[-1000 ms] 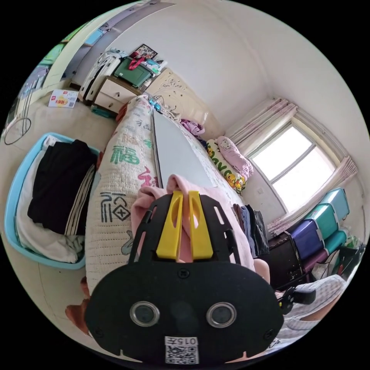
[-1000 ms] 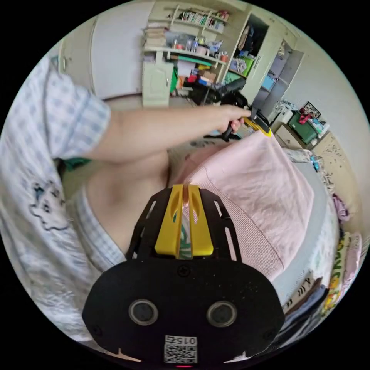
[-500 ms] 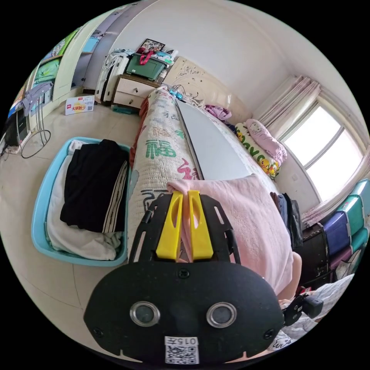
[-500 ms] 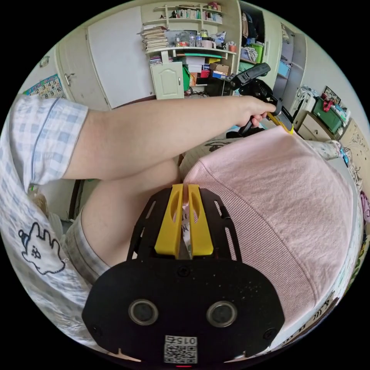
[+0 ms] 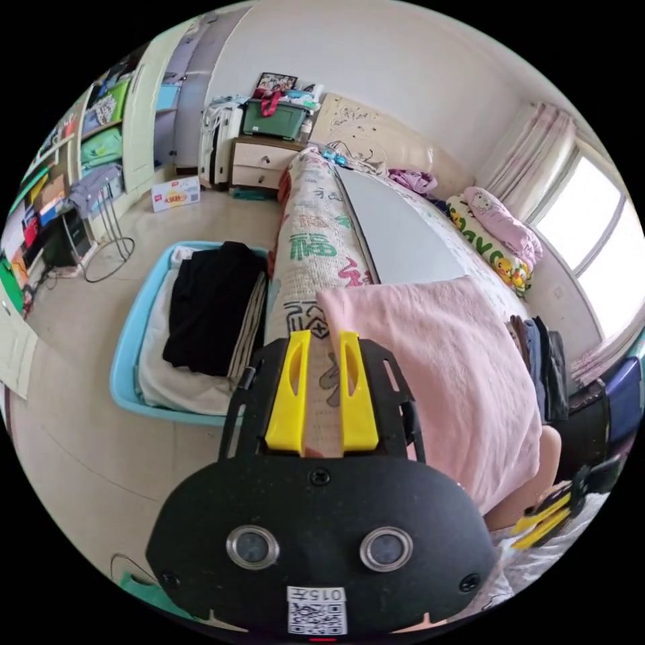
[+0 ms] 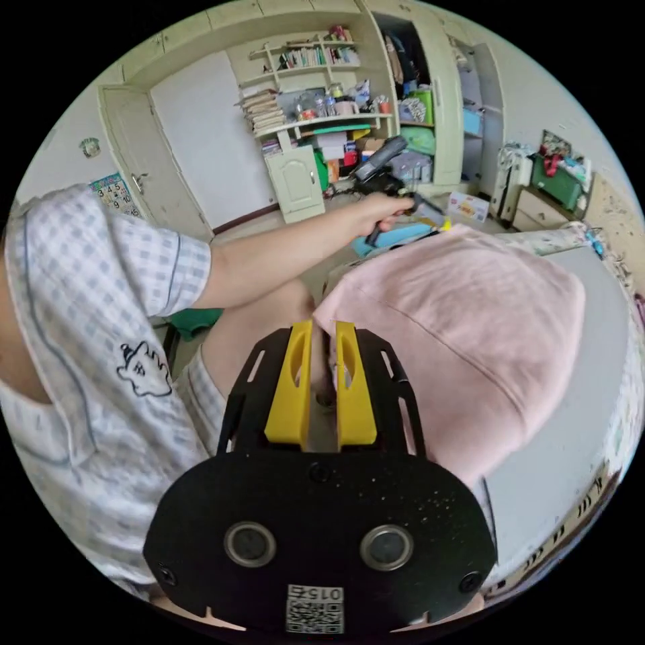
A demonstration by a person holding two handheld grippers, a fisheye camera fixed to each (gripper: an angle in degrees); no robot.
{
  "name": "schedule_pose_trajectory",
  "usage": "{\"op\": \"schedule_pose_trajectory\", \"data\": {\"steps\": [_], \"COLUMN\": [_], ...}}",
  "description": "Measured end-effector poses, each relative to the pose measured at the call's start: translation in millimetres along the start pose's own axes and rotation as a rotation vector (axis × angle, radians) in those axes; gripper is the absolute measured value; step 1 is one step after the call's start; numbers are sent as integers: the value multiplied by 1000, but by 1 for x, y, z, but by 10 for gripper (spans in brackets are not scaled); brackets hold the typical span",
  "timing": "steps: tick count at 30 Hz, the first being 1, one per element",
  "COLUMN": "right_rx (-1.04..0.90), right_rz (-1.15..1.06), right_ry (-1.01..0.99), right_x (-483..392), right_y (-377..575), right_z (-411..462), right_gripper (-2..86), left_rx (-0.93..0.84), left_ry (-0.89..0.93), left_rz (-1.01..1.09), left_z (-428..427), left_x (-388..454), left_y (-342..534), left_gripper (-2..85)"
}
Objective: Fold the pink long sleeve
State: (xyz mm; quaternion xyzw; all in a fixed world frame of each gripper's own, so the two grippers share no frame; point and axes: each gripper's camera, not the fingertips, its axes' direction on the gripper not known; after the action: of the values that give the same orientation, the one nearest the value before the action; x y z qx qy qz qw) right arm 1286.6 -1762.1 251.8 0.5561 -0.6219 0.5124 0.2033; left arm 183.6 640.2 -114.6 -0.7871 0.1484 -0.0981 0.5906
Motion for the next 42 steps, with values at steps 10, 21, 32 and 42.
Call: {"op": "schedule_pose_trajectory", "data": {"steps": [10, 21, 32, 42], "right_rx": [-88, -256, 61, 226], "right_rz": [59, 85, 362, 388], "right_ry": [493, 632, 191, -272], "right_x": [-58, -103, -43, 62], "right_y": [42, 17, -1, -32], "right_z": [-87, -111, -307, -452], "right_gripper": [99, 12, 103, 99], "left_rx": [94, -107, 171, 61], "left_ry": [323, 279, 355, 489], "left_rz": [330, 300, -64, -303], "left_z": [-58, 0, -36, 23], "left_x": [68, 56, -51, -136], "left_y": [41, 14, -6, -52], "left_gripper": [63, 42, 105, 171]}}
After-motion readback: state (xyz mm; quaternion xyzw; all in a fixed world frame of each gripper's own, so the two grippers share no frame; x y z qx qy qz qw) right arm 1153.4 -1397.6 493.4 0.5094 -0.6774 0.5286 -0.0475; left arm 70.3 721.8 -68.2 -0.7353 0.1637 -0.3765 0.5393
